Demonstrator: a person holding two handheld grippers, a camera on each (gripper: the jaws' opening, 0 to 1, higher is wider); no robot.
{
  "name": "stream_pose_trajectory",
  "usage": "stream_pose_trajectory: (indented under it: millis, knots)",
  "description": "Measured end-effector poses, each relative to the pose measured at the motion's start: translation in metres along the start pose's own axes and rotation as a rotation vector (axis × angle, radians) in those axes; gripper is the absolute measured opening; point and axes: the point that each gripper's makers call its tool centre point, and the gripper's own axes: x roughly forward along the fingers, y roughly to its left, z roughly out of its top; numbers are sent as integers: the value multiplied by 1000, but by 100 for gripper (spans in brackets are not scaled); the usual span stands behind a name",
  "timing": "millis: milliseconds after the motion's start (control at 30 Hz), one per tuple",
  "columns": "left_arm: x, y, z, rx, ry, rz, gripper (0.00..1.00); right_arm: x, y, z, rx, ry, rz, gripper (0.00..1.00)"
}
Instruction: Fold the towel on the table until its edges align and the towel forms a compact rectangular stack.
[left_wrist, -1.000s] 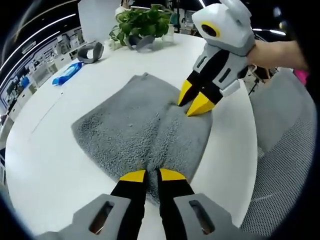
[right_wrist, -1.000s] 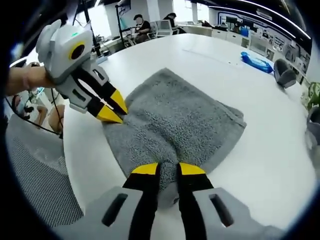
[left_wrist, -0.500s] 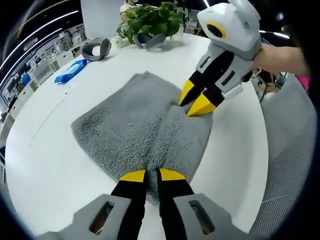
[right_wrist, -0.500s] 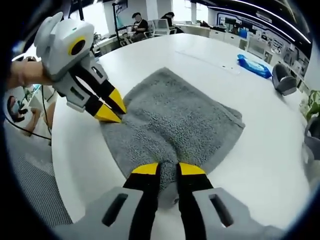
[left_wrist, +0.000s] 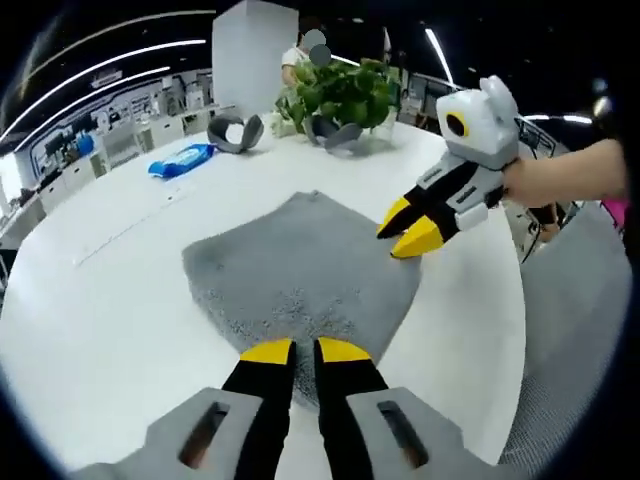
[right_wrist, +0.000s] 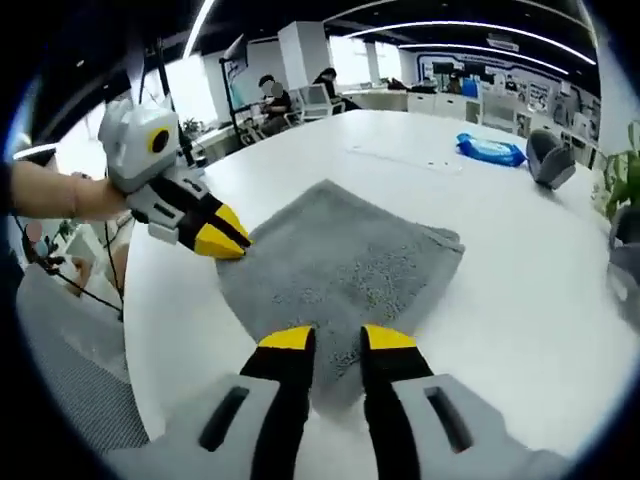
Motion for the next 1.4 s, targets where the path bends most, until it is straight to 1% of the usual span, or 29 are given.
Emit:
stream_pose_trajectory:
  millis: [33, 67, 100, 133, 167, 200, 233, 267, 300, 333, 367, 400, 467, 533, 600, 667, 733, 767, 800, 833, 933, 1000, 1133, 1167, 1200, 1233, 1300, 1367, 1400]
  knots:
    - [-8, -1, 4, -10, -40, 10, 23, -2, 1, -1, -18, 5, -5, 41]
    - [-18, -4, 6, -14, -68, 14, 29, -10, 3, -5, -77, 14, -15, 47]
    - [-27, -7, 6, -9, -72, 14, 30, -16, 6, -5, -93, 9, -20, 52]
    - [-41, -12, 12, 0, -125, 30, 32, -24, 13, -2, -100, -26, -12, 56]
    - [-49, -15, 16, -3, -156, 34, 39, -29, 16, 0, -98, -46, -15, 60]
    - [-62, -22, 21, -27, -203, 38, 45, -37, 21, 5, -89, -87, -12, 67]
    - [-71, -25, 22, -47, -222, 47, 51, -42, 25, 6, -75, -96, -7, 72]
    - [-83, -29, 25, -74, -260, 61, 58, -47, 27, 8, -70, -117, -10, 77]
    - [-91, -31, 27, -82, -284, 74, 64, -55, 31, 12, -76, -145, -15, 83]
    - [-101, -32, 30, -101, -315, 99, 70, -60, 33, 13, -74, -151, -23, 85]
    - [-104, -34, 30, -108, -324, 100, 76, -68, 37, 14, -77, -156, -25, 88]
    - [-113, -37, 32, -130, -348, 106, 80, -73, 39, 16, -79, -168, -33, 91]
    - [-123, -40, 30, -142, -356, 126, 88, -85, 45, 18, -94, -186, -47, 94]
    - [-131, -47, 28, -132, -362, 135, 93, -97, 49, 20, -89, -213, -64, 96]
    - [-139, -50, 28, -111, -367, 159, 99, -110, 51, 22, -75, -238, -80, 98]
    - [-148, -54, 30, -112, -387, 168, 99, -119, 53, 22, -72, -253, -91, 99]
    - [-156, -56, 35, -133, -429, 189, 99, -135, 55, 19, -61, -268, -115, 99]
    - [-159, -58, 37, -134, -448, 194, 99, -137, 55, 19, -58, -270, -119, 99]
    - [-163, -61, 40, -128, -467, 211, 99, -144, 55, 17, -50, -282, -132, 99]
    - [-165, -63, 40, -124, -473, 219, 99, -149, 55, 15, -53, -289, -141, 99]
    - [-165, -76, 37, -101, -458, 225, 99, -163, 54, 6, -58, -295, -187, 99]
    - [-167, -82, 33, -76, -454, 249, 99, -171, 53, 0, -75, -293, -217, 99]
    - [-169, -92, 33, -116, -483, 248, 99, -184, 49, -6, -72, -331, -263, 99]
    - [-167, -95, 33, -113, -481, 251, 99, -186, 49, -6, -79, -331, -268, 99]
    - [-165, -96, 32, -103, -476, 257, 99, -190, 46, -5, -103, -335, -297, 99]
    - [-163, -98, 31, -96, -464, 257, 99, -192, 47, -4, -106, -345, -299, 99]
    - [-158, -105, 30, -95, -457, 250, 98, -195, 47, -6, -105, -363, -297, 99]
    - [-154, -114, 31, -93, -458, 222, 95, -197, 44, -12, -129, -357, -312, 99]
    - [-152, -117, 29, -63, -429, 213, 95, -199, 42, -16, -151, -353, -328, 99]
